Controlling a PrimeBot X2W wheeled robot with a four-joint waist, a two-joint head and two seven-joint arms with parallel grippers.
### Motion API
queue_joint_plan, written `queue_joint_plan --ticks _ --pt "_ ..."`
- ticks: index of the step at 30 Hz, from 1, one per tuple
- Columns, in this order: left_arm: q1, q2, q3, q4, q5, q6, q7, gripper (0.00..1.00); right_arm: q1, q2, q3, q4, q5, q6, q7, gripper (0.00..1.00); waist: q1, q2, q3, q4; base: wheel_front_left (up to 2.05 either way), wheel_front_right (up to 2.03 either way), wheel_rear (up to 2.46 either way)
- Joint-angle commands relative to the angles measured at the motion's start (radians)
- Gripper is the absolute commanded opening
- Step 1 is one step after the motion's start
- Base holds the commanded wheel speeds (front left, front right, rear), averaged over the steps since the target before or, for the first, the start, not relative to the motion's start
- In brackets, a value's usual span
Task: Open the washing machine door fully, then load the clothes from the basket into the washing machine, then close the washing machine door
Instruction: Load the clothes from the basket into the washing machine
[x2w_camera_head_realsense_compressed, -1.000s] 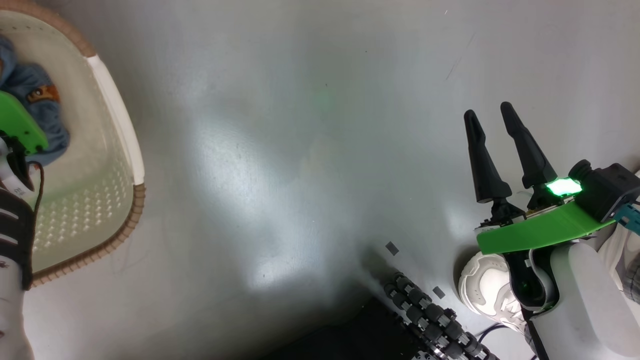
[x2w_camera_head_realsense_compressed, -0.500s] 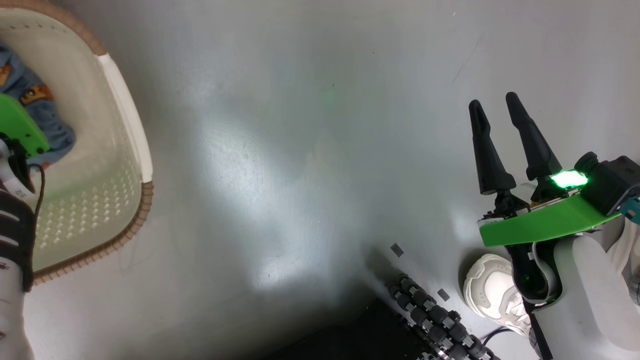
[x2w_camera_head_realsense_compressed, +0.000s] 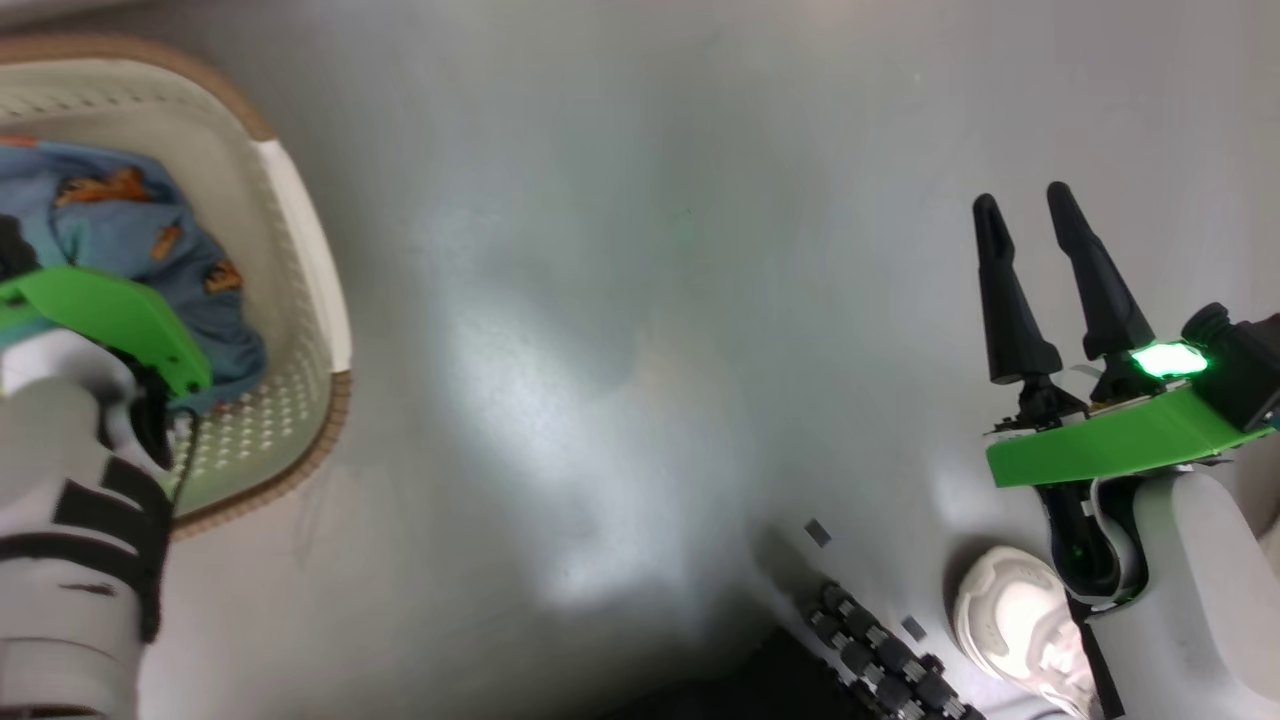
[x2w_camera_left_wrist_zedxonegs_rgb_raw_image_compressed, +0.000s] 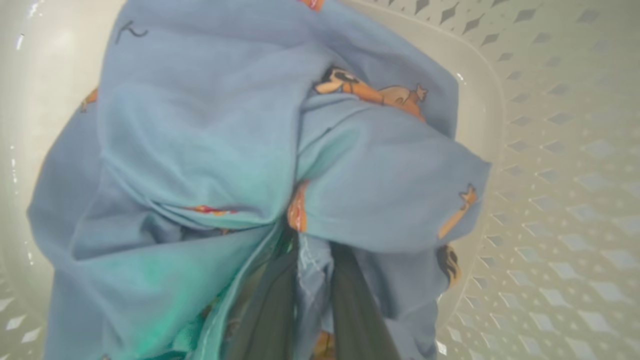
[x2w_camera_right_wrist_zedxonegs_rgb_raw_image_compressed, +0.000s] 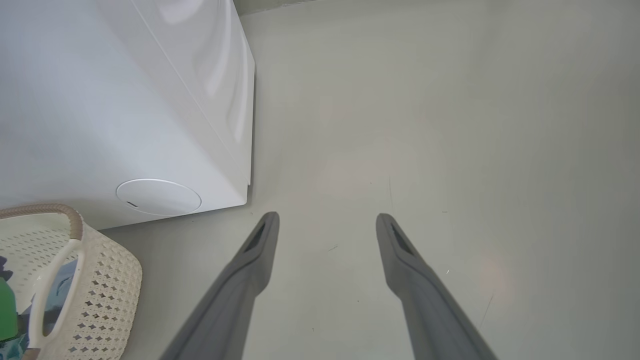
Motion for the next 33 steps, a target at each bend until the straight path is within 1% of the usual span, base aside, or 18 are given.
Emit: queue_joint_plan --ticks 1,10,11,12,19,24,27,33 --pt "0.055 0.02 0.015 -0.005 -0.007 -0.006 -0.019 0.0 0.059 -0.018 0.005 -0.018 -0.001 0.002 -0.012 1.0 0.0 0.0 -0.048 0.039 0.0 0.0 0.0" --pt "0.143 -0.048 0.031 -0.004 -0.049 -0.044 -0.124 0.0 0.117 -0.02 -0.028 -0.025 -0.024 0.002 -0.012 1.0 0.0 0.0 -0.201 0.115 0.0 0.0 0.0" --pt "0.17 -0.061 0.034 -0.004 -0.057 -0.054 -0.145 0.0 0.134 -0.019 -0.032 -0.025 -0.029 0.002 -0.012 1.0 0.0 0.0 -0.24 0.129 0.0 0.0 0.0" --pt "0.17 -0.061 0.034 -0.004 -0.057 -0.054 -0.145 0.0 0.134 -0.019 -0.032 -0.025 -0.029 0.002 -0.012 1.0 0.0 0.0 -0.24 0.129 0.0 0.0 0.0" --pt "0.275 -0.101 0.049 -0.007 -0.088 -0.086 -0.211 0.0 0.203 -0.019 -0.056 -0.024 -0.052 0.002 -0.012 1.0 0.0 0.0 -0.385 0.171 0.0 0.0 0.0" --pt "0.348 -0.125 0.048 -0.035 -0.097 -0.108 -0.229 0.0 0.26 -0.018 -0.056 -0.026 -0.072 0.002 -0.012 1.0 0.0 0.0 -0.483 0.198 0.0 0.0 0.0" --pt "0.392 -0.135 0.057 -0.088 -0.105 -0.114 -0.232 0.0 0.289 -0.014 -0.058 -0.031 -0.082 0.002 -0.012 1.0 0.0 0.0 -0.534 0.211 0.0 0.0 0.0" --pt "0.513 -0.145 0.071 -0.284 -0.082 -0.099 -0.232 0.0 0.342 -0.01 -0.037 -0.035 -0.114 0.002 -0.012 1.0 0.0 0.0 -0.628 0.24 0.0 0.0 0.0"
